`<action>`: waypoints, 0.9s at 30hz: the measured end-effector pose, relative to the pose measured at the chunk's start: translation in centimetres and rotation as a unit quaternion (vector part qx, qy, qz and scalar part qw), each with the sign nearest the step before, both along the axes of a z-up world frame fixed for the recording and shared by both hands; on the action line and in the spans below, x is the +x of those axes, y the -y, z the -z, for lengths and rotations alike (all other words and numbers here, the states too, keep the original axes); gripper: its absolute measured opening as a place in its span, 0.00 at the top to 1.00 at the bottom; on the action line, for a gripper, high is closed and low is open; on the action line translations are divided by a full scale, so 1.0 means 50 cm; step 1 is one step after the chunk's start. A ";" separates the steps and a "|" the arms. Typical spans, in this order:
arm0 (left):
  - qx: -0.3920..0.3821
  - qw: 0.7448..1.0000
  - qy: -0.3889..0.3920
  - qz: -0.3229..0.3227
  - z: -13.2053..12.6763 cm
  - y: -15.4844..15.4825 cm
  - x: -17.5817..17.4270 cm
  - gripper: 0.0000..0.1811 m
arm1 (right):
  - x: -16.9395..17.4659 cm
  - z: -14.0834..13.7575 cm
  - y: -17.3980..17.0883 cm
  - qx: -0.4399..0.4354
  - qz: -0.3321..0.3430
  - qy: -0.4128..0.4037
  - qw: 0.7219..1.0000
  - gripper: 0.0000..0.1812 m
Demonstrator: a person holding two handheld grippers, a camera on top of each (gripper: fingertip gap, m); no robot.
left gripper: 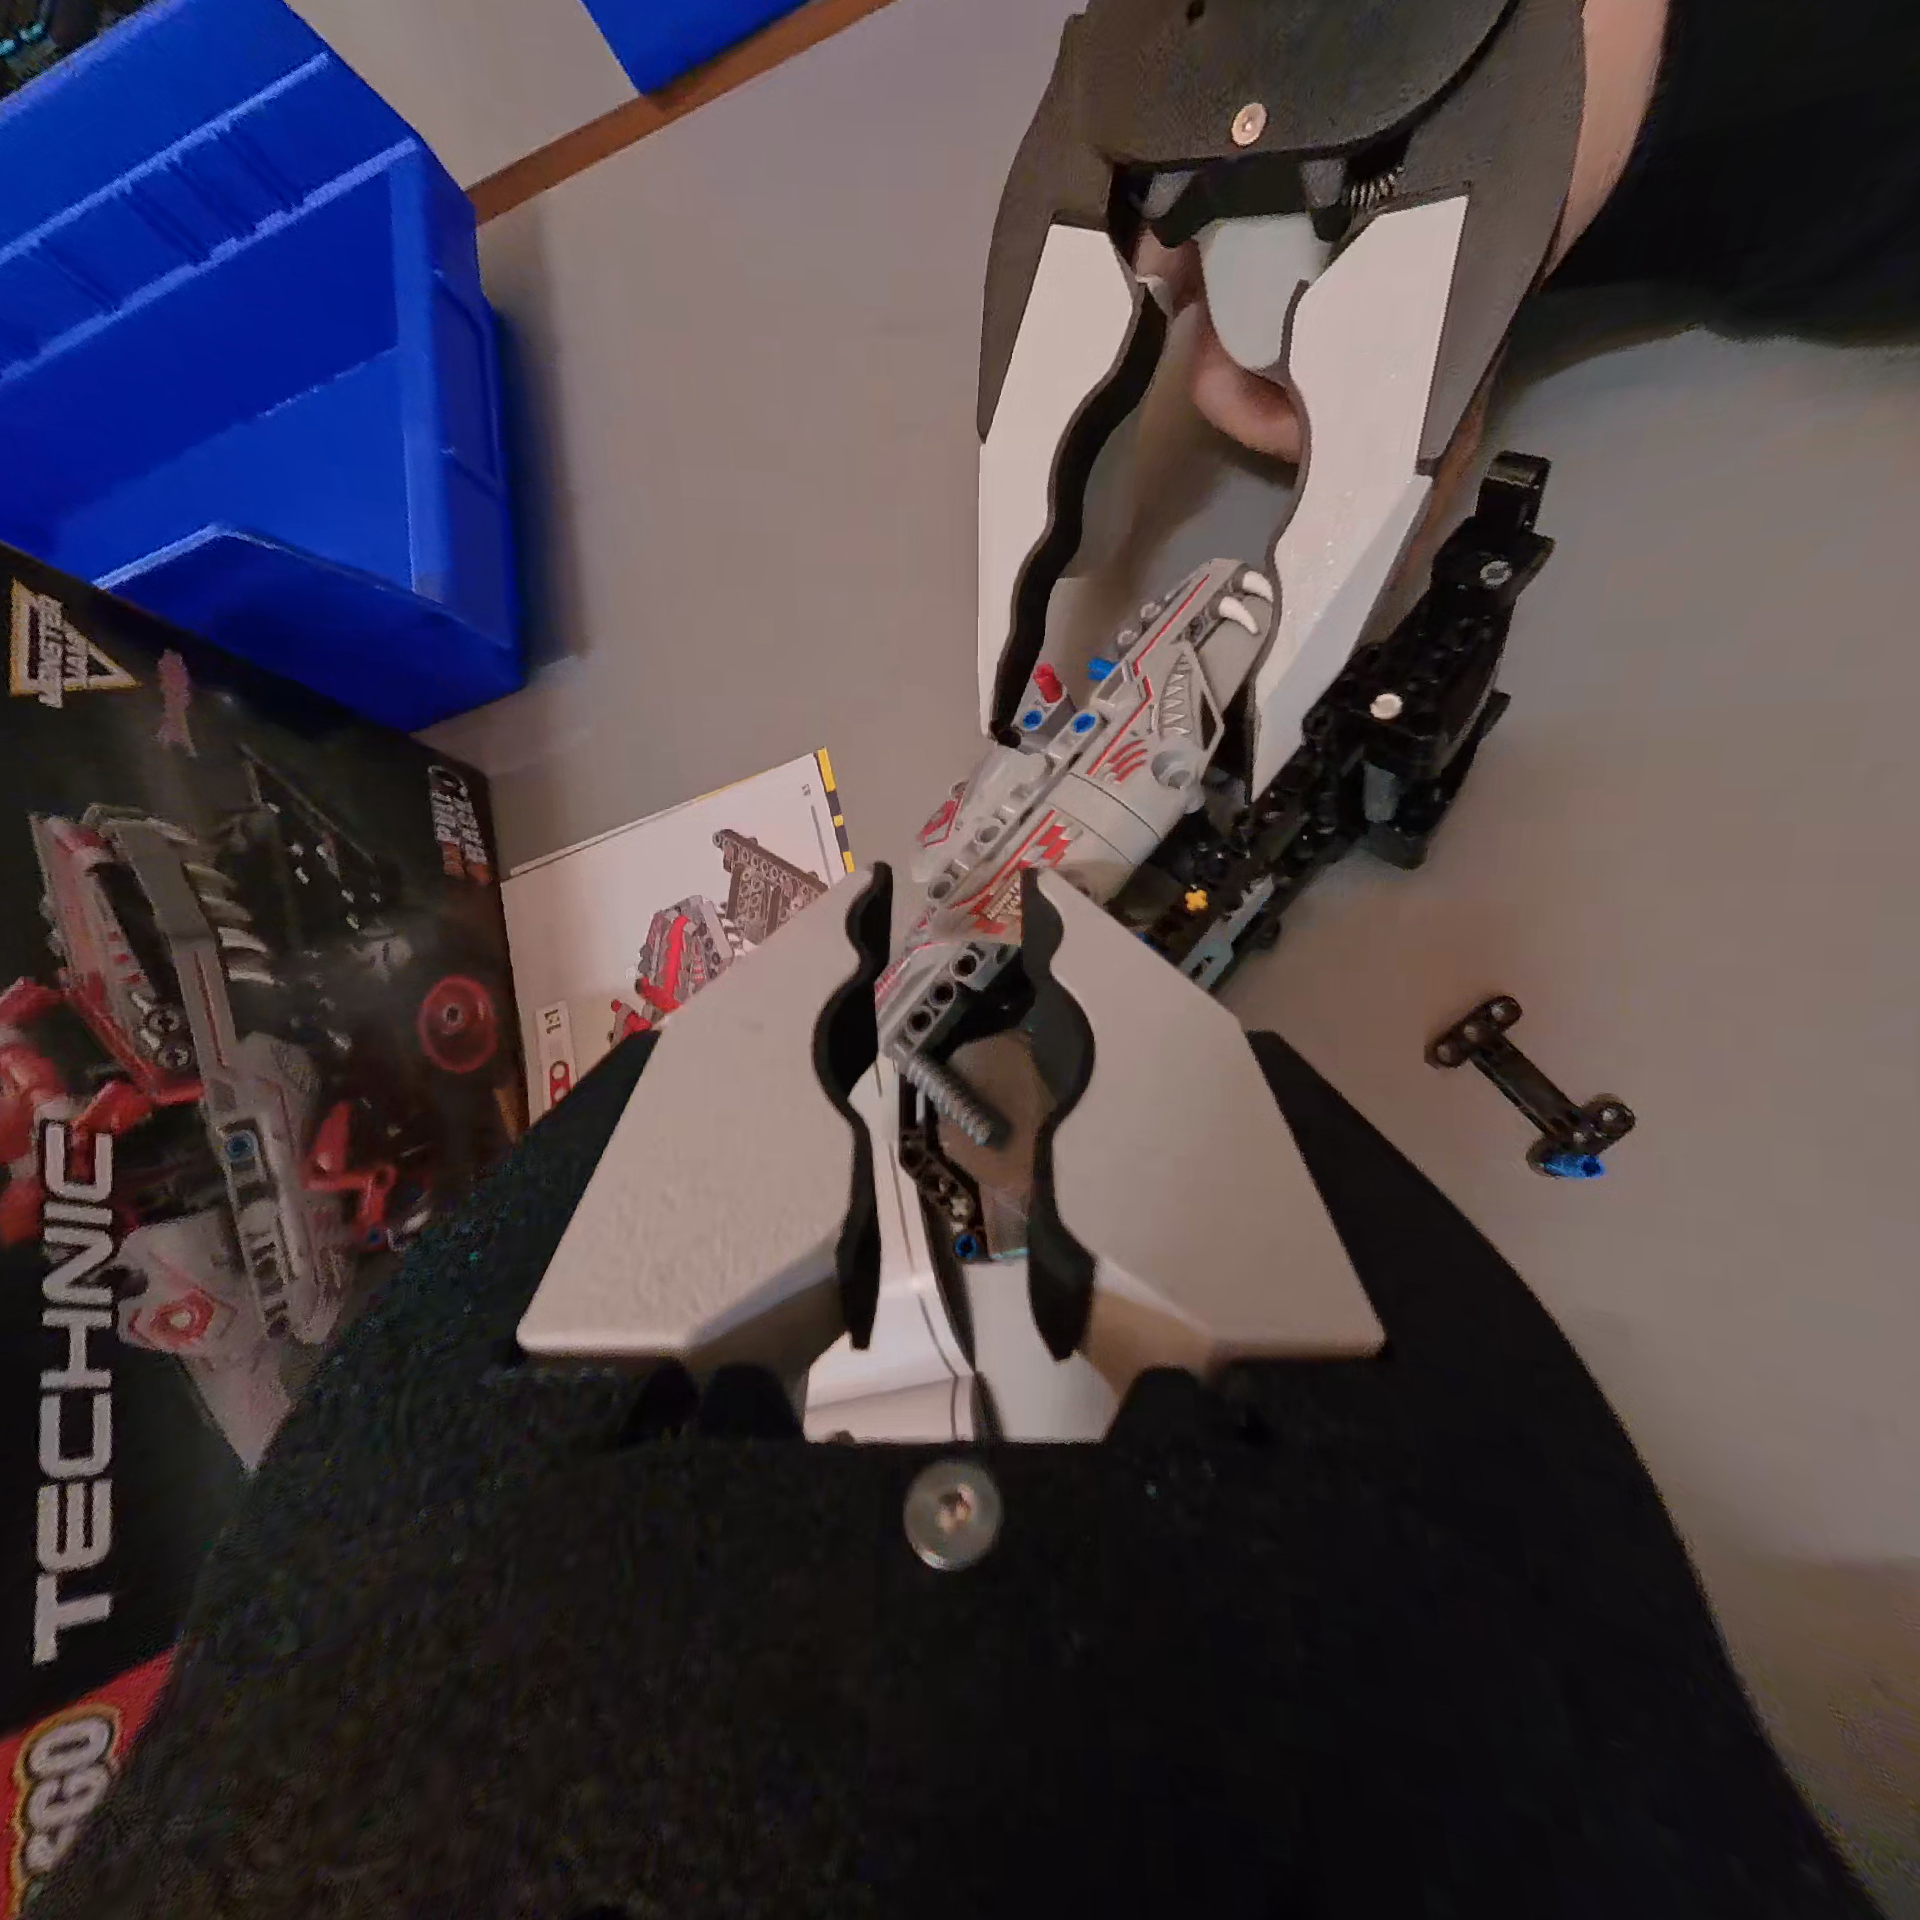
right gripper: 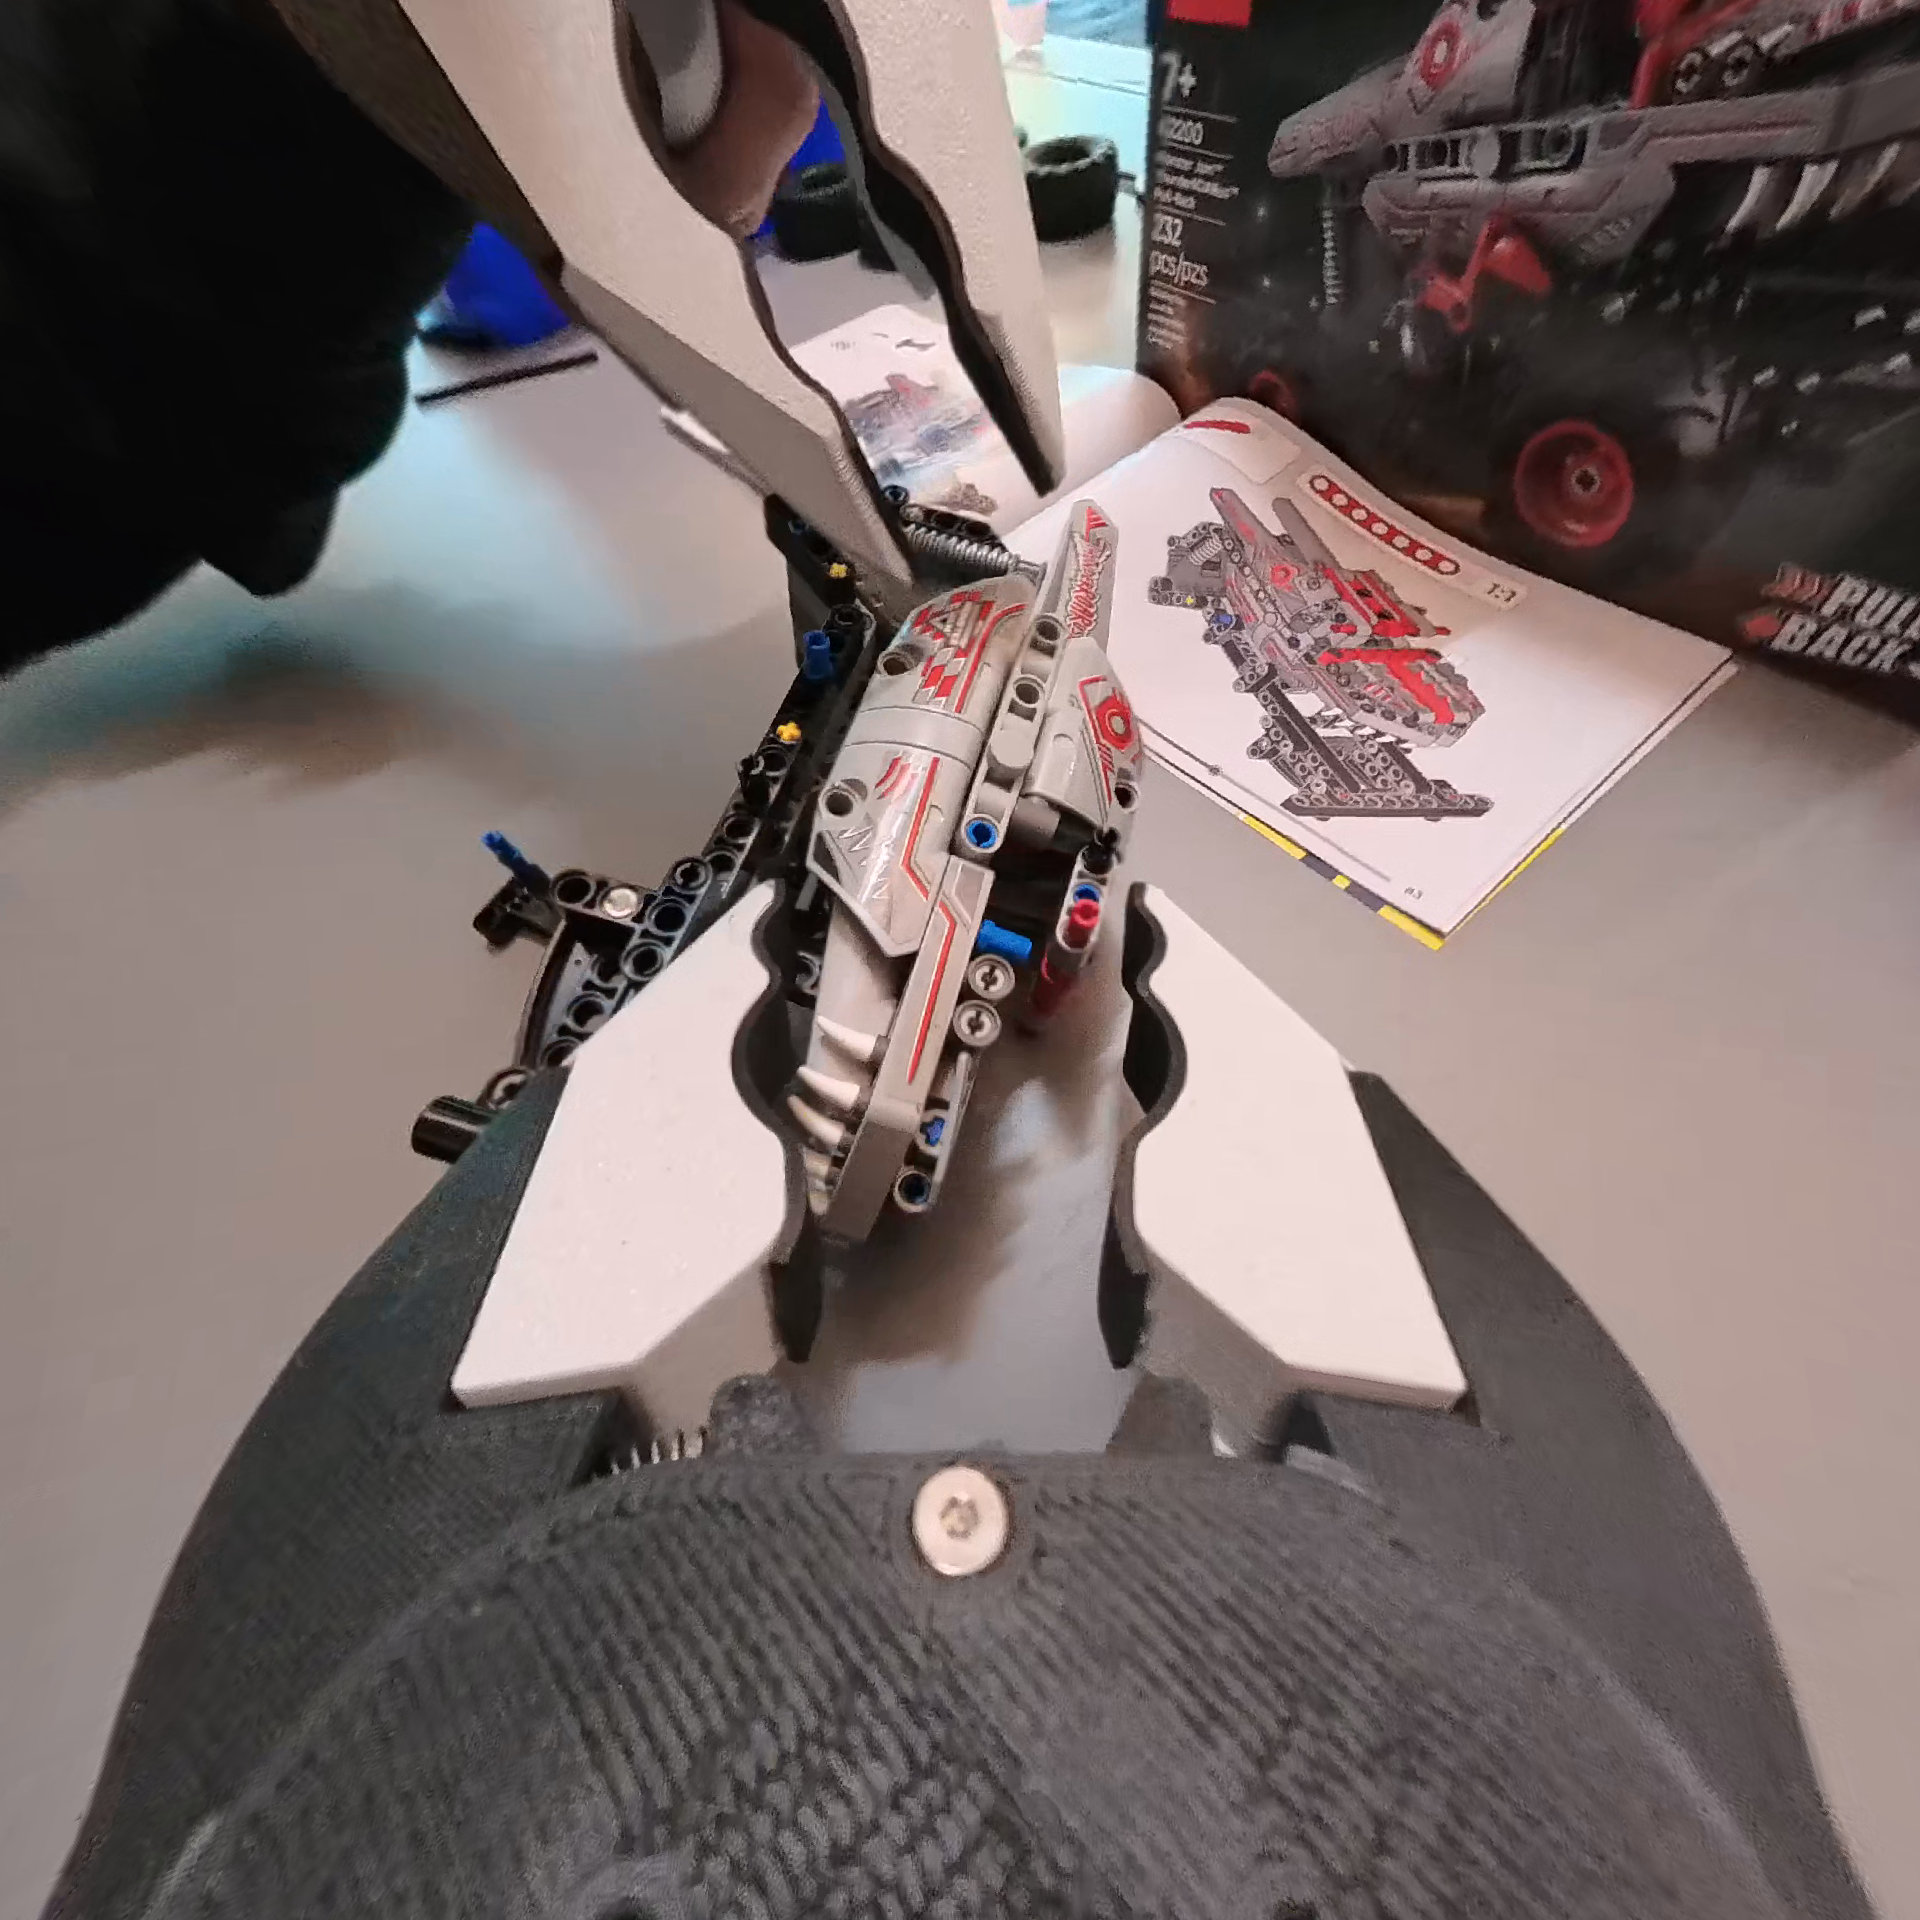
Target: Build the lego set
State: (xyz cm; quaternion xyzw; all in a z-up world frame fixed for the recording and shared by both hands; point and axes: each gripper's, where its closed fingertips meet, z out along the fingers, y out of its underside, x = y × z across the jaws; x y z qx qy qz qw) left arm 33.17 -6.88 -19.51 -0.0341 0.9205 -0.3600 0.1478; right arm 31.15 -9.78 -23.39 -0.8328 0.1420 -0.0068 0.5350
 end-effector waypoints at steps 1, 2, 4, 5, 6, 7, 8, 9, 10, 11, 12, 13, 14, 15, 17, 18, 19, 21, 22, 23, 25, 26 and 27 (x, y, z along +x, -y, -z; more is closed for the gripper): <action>-0.001 1.000 -0.004 0.004 0.001 0.002 0.003 0.87 | 0.003 -0.002 0.001 0.008 0.010 -0.014 1.000 0.65; 0.002 1.000 -0.012 0.006 0.006 0.002 0.007 0.86 | 0.007 -0.004 0.002 0.016 0.024 -0.029 0.999 0.64; 0.012 1.000 -0.028 0.005 0.018 0.000 0.014 0.85 | 0.007 -0.005 0.000 0.027 0.038 -0.052 0.998 0.63; 0.008 0.999 -0.034 0.007 0.020 0.003 0.015 0.85 | 0.007 -0.003 -0.002 0.024 0.045 -0.055 0.997 0.64; 0.001 0.999 -0.041 0.014 0.020 0.006 0.012 0.84 | 0.009 0.002 -0.002 0.014 0.052 -0.051 0.997 0.62; -0.002 0.999 -0.046 0.018 0.021 0.008 0.009 0.84 | 0.012 0.007 -0.002 0.003 0.059 -0.043 0.997 0.60; -0.004 0.999 -0.048 0.018 0.022 0.009 0.010 0.85 | 0.014 0.011 -0.002 -0.005 0.066 -0.038 0.997 0.59; -0.006 0.999 -0.050 0.015 0.023 0.010 0.011 0.87 | 0.015 0.011 -0.002 -0.005 0.074 -0.037 0.997 0.59; -0.005 0.999 -0.052 0.012 0.025 0.010 0.011 0.89 | 0.016 0.009 -0.003 0.000 0.081 -0.041 0.996 0.60; -0.005 0.999 -0.051 0.009 0.026 0.011 0.011 0.91 | 0.016 0.008 -0.004 0.004 0.084 -0.044 0.995 0.61; -0.006 0.999 -0.048 0.006 0.027 0.011 0.011 0.92 | 0.015 0.006 -0.005 0.007 0.086 -0.046 0.995 0.61; -0.008 0.999 -0.045 0.003 0.028 0.013 0.011 0.94 | 0.015 0.006 -0.005 0.007 0.086 -0.046 0.995 0.61; -0.011 0.999 -0.044 -0.003 0.030 0.014 0.011 0.95 | 0.016 0.009 -0.003 0.004 0.088 -0.048 0.995 0.60; -0.013 0.999 -0.043 -0.007 0.031 0.015 0.010 0.97 | 0.016 0.011 -0.003 0.003 0.090 -0.052 0.995 0.60; -0.014 0.999 -0.038 -0.011 0.033 0.015 0.008 1.00 | 0.016 0.010 -0.005 0.011 0.094 -0.068 0.993 0.61; -0.015 0.999 -0.033 -0.013 0.033 0.015 0.007 1.00 | 0.015 0.009 -0.004 0.016 0.093 -0.076 0.993 0.61; -0.017 0.999 -0.032 -0.014 0.031 0.014 0.004 1.00 | 0.015 0.006 -0.002 0.024 0.091 -0.082 0.992 0.61; -0.021 0.999 -0.040 -0.006 0.028 0.013 -0.009 0.99 | 0.016 0.001 0.002 0.037 0.092 -0.093 0.991 0.61; -0.023 0.999 -0.048 0.000 0.028 0.014 -0.018 0.98 | 0.015 0.003 0.002 0.035 0.093 -0.096 0.990 0.61; -0.024 0.998 -0.057 0.005 0.029 0.016 -0.027 0.97 | 0.013 0.006 0.000 0.030 0.093 -0.096 0.991 0.62; -0.026 0.998 -0.061 0.003 0.030 0.019 -0.033 0.97 | 0.008 0.011 -0.004 0.016 0.092 -0.086 0.992 0.62; -0.024 0.998 -0.059 -0.002 0.030 0.017 -0.032 0.98 | 0.010 0.009 -0.004 0.018 0.096 -0.081 0.992 0.62; -0.023 0.998 -0.060 -0.006 0.030 0.016 -0.032 0.98 | 0.012 0.005 -0.003 0.025 0.101 -0.079 0.991 0.62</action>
